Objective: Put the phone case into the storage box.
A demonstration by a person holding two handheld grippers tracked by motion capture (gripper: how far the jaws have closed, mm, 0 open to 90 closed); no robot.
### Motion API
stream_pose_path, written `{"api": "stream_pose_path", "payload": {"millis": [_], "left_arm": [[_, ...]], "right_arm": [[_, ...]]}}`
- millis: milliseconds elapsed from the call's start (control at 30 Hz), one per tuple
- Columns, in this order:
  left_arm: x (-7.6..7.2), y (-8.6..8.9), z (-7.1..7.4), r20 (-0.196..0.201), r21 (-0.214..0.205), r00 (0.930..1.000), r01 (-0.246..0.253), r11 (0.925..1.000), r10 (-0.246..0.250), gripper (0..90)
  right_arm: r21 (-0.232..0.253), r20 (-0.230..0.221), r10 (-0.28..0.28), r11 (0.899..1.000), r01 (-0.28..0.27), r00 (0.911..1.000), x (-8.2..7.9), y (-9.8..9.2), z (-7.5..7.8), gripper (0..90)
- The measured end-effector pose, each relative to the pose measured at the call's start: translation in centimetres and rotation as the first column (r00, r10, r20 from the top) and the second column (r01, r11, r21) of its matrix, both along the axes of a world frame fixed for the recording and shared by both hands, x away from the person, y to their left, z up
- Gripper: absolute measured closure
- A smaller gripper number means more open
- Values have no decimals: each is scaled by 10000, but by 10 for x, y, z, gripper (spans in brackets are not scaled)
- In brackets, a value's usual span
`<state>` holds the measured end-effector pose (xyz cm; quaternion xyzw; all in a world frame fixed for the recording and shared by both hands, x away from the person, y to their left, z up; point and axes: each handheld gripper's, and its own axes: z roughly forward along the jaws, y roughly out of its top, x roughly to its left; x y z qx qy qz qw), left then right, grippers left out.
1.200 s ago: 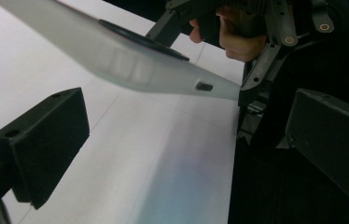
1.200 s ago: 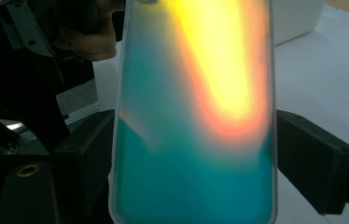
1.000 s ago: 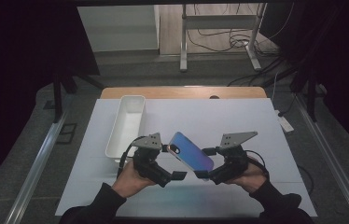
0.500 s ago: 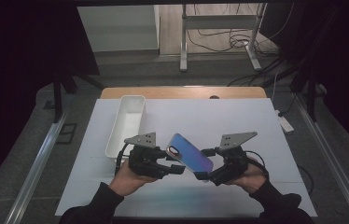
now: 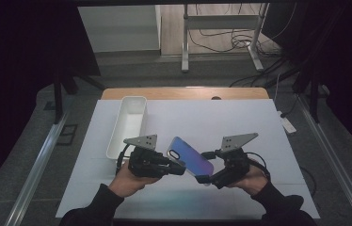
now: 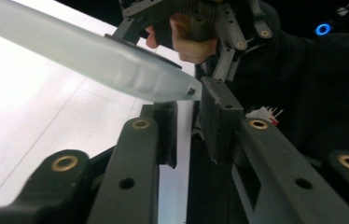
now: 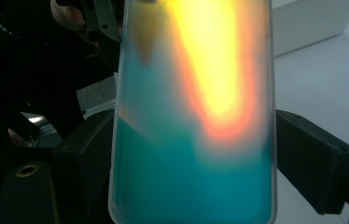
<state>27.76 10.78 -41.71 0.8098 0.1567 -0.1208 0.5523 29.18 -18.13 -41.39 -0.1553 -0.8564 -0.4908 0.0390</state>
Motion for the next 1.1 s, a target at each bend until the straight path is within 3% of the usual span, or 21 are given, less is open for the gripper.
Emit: {"api": "stream_pose_path", "payload": {"millis": [267,433,633,867,1100], "left_arm": [[0,0,-1,-67,-102,9990,435,9990,-436,809],[-1,-1,0,33,-253,9947,1023,9944,-1023,851],[-2,-2,0,245,-304,9888,1479,9885,-1472,872],[-3,-3,0,457,-270,9877,1507,9882,-1494,878],[-1,0,-1,541,-61,9917,1168,9931,-1163,882]], "right_arm": [[-28,-22,263,9996,-263,9997,-1,1,-1,168],[-17,-96,573,9984,-573,9983,-1,2,-2,168],[188,-557,1184,9929,-1175,9914,1,1,-4,165],[405,-902,1401,9898,-1369,9860,4,1,-7,159],[-1,-849,1152,9933,-1156,9897,5,2,-10,159]]}}
